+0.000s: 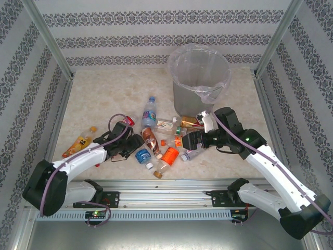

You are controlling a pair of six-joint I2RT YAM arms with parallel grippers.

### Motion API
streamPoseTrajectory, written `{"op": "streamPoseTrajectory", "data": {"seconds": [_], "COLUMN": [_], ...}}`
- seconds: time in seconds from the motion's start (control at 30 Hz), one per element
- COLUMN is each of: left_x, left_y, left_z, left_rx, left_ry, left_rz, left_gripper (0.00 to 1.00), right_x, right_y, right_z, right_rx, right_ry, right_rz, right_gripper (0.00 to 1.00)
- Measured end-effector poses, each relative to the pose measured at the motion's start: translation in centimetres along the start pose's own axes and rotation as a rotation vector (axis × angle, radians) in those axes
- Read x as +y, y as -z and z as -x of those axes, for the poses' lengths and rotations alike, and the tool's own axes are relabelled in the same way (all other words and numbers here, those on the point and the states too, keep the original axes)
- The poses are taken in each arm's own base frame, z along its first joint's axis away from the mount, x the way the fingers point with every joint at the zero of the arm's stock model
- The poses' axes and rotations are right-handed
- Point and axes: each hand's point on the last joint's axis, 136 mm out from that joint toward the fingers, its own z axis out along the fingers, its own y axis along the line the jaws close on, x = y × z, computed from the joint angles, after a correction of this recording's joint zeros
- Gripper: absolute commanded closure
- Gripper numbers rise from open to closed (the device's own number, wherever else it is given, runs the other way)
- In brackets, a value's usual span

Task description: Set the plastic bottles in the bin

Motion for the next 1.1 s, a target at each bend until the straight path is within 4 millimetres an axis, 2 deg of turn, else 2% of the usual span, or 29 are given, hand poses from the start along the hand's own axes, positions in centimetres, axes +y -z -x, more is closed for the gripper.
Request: {"op": "streamPoseTrajectory", "data": {"seconds": [0.1,0.2,0.33,0.43,0.6,0.83,1.1], "left_x": [-2.1,-5.5,-10.0,-11.8,-13.2,-15.0,-15.6], "left_y": [1.2,2.9,5.4,6.4,6.5,6.6,6.2], "left_z": [0.6,1.7,2.7,2.6,2.2,1.9,1.7], "left_rx": [-0.011,-0.032,-0.058,-0.047,-0.014,0.019,0.047], "left_ry": [-0.037,-0.099,-0.179,-0.206,-0.225,-0.213,-0.191], "left_rz": [-0.04,-0.11,-0.22,-0.273,-0.331,-0.411,-0.435], "left_gripper": [0.4,0.4,0.4,0.4,0.4,0.4,0.41], "right_x": [0.1,0.7,2.3,3.6,4.5,4.2,5.0], "right_y": [-0.4,-0.9,-1.4,-2.2,-4.3,-7.8,-9.4], "right_z": [0.0,0.5,1.1,1.4,1.7,2.2,3.4], "right_rx": [-0.005,-0.027,-0.042,-0.039,-0.023,0.001,-0.024], "right_ry": [-0.024,-0.054,-0.065,-0.06,-0.08,-0.119,-0.13], "right_rz": [0.022,0.069,0.139,0.176,0.193,0.174,0.193], "right_gripper": [0.04,0.04,0.04,0.05,0.08,0.09,0.1]}}
